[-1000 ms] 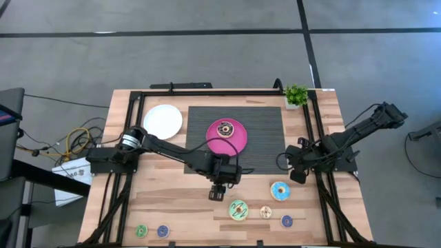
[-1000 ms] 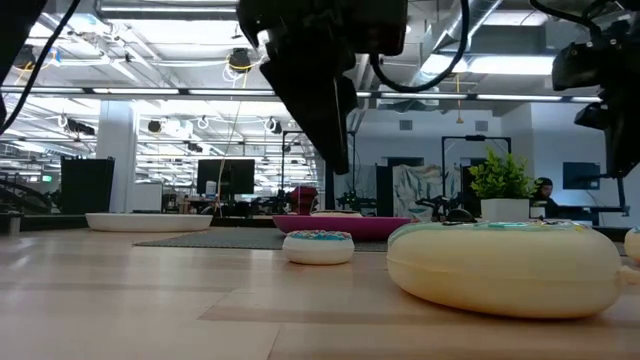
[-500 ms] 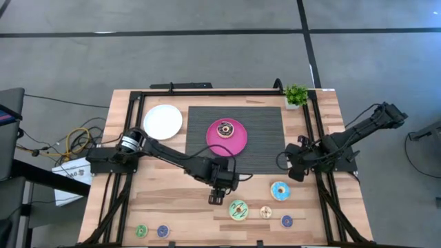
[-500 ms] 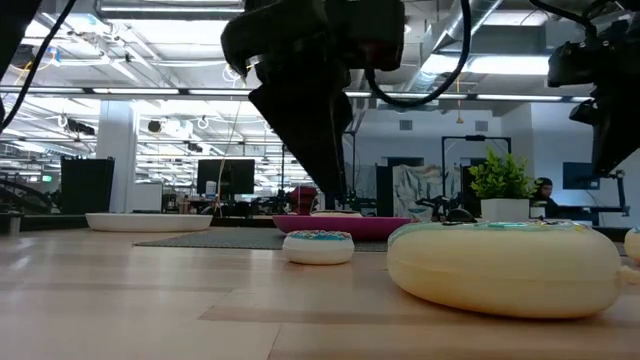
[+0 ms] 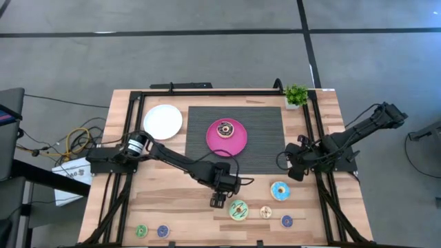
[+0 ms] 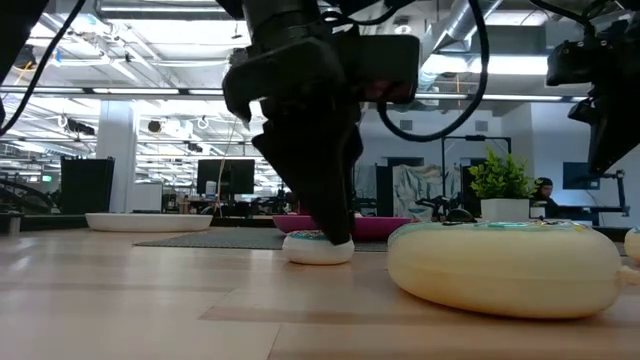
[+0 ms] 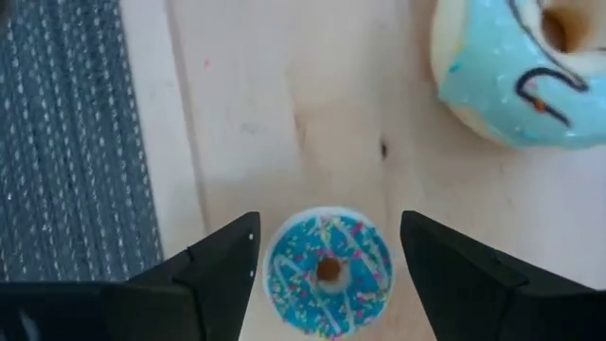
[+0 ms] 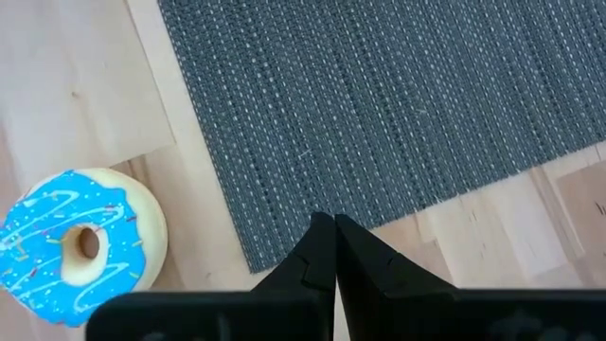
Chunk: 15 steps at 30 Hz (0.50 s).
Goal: Pick & Place donuts
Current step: Put the small blue donut on the white plate
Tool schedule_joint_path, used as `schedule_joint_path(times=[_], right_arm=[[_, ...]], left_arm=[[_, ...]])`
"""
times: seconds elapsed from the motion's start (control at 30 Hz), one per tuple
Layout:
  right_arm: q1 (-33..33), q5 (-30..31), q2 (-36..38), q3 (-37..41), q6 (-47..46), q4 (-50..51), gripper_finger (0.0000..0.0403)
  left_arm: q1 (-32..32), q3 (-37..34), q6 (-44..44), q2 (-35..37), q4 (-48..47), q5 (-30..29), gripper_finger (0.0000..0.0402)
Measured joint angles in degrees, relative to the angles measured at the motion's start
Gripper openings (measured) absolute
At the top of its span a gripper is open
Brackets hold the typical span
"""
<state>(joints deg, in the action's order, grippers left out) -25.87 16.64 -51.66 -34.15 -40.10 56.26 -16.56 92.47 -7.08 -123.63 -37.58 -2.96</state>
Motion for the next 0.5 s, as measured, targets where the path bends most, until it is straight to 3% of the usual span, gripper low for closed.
schedule_joint_path(times=[0.5], right_arm=[[0.0, 0.0, 0.0, 0.0, 0.0, -0.1, 0.0000]], left_arm=[[-0.4, 0.1, -2.5, -1.9, -0.2, 1.0, 0.0250]])
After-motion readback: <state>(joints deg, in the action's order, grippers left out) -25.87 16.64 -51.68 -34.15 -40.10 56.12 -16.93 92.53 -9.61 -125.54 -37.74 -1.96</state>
